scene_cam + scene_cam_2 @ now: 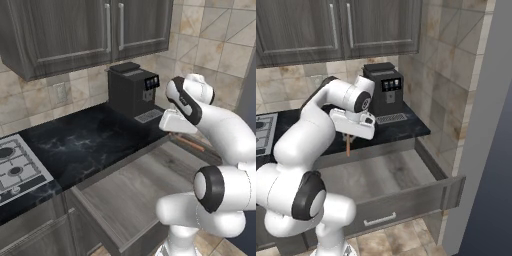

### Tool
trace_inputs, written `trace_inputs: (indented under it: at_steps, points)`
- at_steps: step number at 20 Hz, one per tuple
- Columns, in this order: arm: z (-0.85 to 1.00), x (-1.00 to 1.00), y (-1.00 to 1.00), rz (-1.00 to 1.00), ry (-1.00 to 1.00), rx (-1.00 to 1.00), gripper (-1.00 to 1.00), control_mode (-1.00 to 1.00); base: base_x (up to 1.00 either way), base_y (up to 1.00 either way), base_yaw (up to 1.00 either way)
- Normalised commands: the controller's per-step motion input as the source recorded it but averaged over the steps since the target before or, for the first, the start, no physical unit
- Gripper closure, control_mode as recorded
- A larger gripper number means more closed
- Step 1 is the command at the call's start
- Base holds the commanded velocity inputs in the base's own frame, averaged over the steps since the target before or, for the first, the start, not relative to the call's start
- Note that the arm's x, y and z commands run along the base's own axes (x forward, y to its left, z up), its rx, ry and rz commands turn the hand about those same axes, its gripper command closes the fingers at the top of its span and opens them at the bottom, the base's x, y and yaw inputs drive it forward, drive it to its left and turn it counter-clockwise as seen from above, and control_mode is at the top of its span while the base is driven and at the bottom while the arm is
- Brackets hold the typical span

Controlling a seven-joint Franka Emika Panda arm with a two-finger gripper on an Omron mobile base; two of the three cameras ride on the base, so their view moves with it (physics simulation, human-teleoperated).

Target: Take a straw from the drawer in front and place it inside the glass cup on the dining counter.

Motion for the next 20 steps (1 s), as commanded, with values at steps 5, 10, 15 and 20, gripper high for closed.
trace_inputs:
  at_steps: [5,10,15,20]
  points:
    - [-0.04,-0.01,0.0,0.0,0.06,0.0,1.0,1.0,-0.03,0.0,0.0]
    - [0.0,0.0,0.0,0.0,0.0,0.0,1.0,1.0,-0.57,0.26,-0.03]
    - [0.0,0.0,0.0,0.0,0.0,0.0,1.0,1.0,-0.49,0.84,-0.05]
    - [0.0,0.0,0.0,0.0,0.0,0.0,1.0,1.0,-0.01,1.0,-0.11]
